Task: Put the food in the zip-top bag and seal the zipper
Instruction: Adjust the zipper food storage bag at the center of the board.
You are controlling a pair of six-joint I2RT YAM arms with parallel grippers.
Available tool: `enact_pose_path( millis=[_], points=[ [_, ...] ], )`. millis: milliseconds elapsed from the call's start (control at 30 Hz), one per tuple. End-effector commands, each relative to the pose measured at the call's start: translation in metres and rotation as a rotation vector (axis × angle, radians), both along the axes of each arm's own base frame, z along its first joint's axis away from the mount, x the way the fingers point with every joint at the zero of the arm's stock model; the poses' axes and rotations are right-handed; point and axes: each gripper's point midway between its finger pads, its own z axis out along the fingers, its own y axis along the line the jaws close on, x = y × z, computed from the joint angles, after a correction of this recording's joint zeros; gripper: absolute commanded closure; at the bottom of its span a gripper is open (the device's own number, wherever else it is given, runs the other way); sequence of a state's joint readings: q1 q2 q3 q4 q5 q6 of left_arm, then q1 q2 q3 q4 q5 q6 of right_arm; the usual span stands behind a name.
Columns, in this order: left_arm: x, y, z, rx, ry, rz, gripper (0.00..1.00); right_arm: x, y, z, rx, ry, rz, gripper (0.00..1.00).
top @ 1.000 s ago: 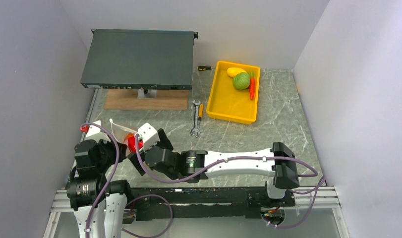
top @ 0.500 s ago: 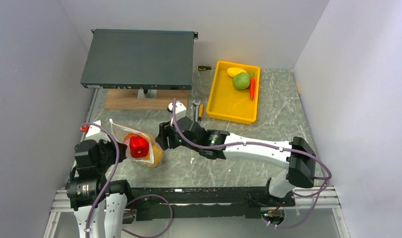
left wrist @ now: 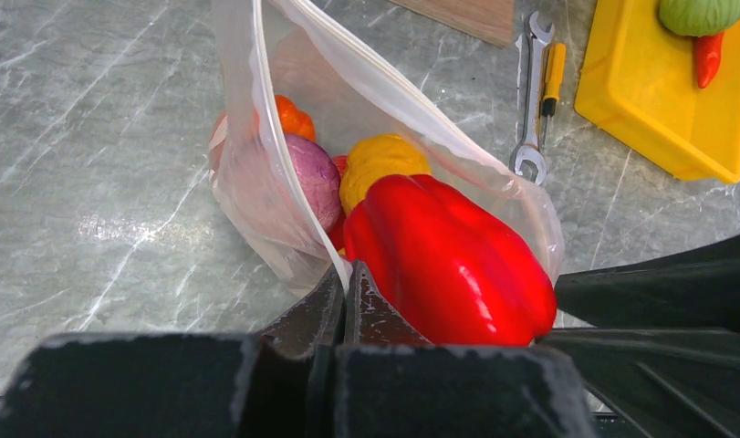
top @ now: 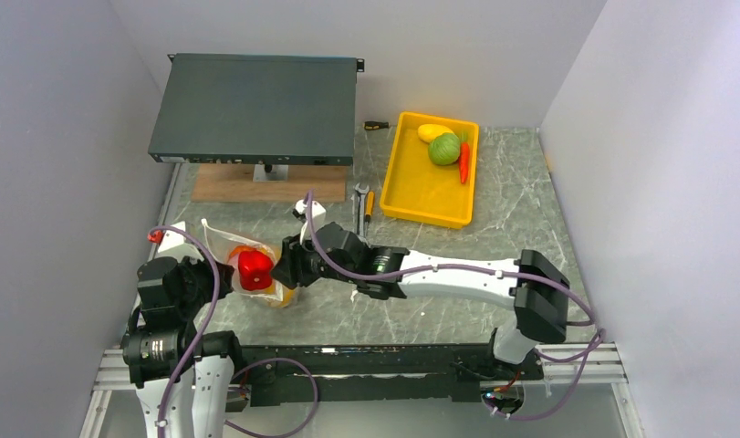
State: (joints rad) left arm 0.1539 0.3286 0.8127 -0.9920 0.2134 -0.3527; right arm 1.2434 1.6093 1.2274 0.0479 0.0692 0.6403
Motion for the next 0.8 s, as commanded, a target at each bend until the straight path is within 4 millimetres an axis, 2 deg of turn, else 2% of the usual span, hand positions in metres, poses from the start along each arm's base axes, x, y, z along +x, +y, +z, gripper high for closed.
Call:
enact_pose_path(
  millis=[0,100,267,333,433,467,500,567,600,667,767],
  points=[
    [0.005,0.000,0.009,0.013,-0.045,-0.015,1.00,-0.001,0.014,-0.010,0.020,0.024,0.019,0.61],
    [0.005,0.000,0.009,0.013,-0.044,-0.013,1.00,0.000,0.017,-0.012,0.012,0.018,0.024,0.67],
    [0.005,0.003,0.013,0.016,-0.060,0.007,1.00,0.011,0.017,-0.002,-0.009,-0.035,-0.007,1.00],
    [0.001,0.004,0.023,0.021,-0.066,0.017,1.00,0.018,0.015,0.011,-0.027,-0.089,-0.026,1.00],
    [-0.008,0.000,0.057,0.013,-0.133,0.016,1.00,0.027,0.004,0.042,-0.038,-0.176,-0.076,1.00],
    [-0.013,-0.003,0.075,0.007,-0.173,0.007,1.00,0.028,-0.001,0.053,-0.026,-0.198,-0.084,1.00],
    [-0.017,-0.006,0.084,-0.001,-0.189,-0.002,1.00,0.027,-0.005,0.062,-0.010,-0.210,-0.086,1.00],
    [-0.022,-0.011,0.091,-0.021,-0.193,-0.019,1.00,0.023,-0.011,0.073,0.031,-0.215,-0.083,1.00],
    [-0.021,-0.012,0.087,-0.029,-0.183,-0.019,1.00,0.021,-0.014,0.072,0.040,-0.206,-0.081,1.00],
    [-0.016,-0.010,0.063,-0.040,-0.156,-0.004,1.00,0.019,-0.014,0.057,0.038,-0.177,-0.082,1.00],
    [-0.007,-0.008,0.008,-0.079,-0.044,0.020,1.00,0.019,-0.014,0.021,-0.020,-0.120,-0.102,1.00]
  ],
)
